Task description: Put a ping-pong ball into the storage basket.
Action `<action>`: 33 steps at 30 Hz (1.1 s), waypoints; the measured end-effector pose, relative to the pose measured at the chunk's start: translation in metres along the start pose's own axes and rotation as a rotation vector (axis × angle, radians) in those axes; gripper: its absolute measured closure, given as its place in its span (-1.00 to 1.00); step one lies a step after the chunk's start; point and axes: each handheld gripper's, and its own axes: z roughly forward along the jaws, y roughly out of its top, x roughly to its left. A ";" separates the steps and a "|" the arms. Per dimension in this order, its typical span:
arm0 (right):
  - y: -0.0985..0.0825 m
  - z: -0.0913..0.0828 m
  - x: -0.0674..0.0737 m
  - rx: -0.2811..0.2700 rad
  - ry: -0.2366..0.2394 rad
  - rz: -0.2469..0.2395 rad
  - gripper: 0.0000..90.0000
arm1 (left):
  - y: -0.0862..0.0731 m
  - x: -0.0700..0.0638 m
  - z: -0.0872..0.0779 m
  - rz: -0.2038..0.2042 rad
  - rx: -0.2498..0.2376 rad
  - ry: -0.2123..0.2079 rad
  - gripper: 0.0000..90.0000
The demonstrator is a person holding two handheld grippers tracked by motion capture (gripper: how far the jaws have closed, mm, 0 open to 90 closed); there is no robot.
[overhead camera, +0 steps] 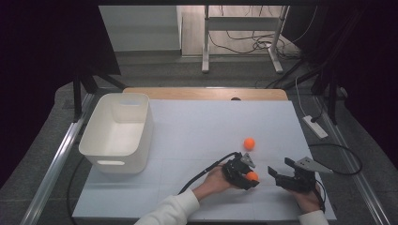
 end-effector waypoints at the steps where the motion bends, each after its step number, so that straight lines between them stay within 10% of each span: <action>1: 0.000 0.000 0.000 0.000 0.000 0.000 -0.61 | 0.000 0.000 -0.001 -0.001 -0.001 0.001 0.12; 33: 0.001 -0.001 0.001 -0.010 0.000 -0.001 -0.61 | -0.013 0.004 -0.033 -0.014 -0.072 0.029 0.12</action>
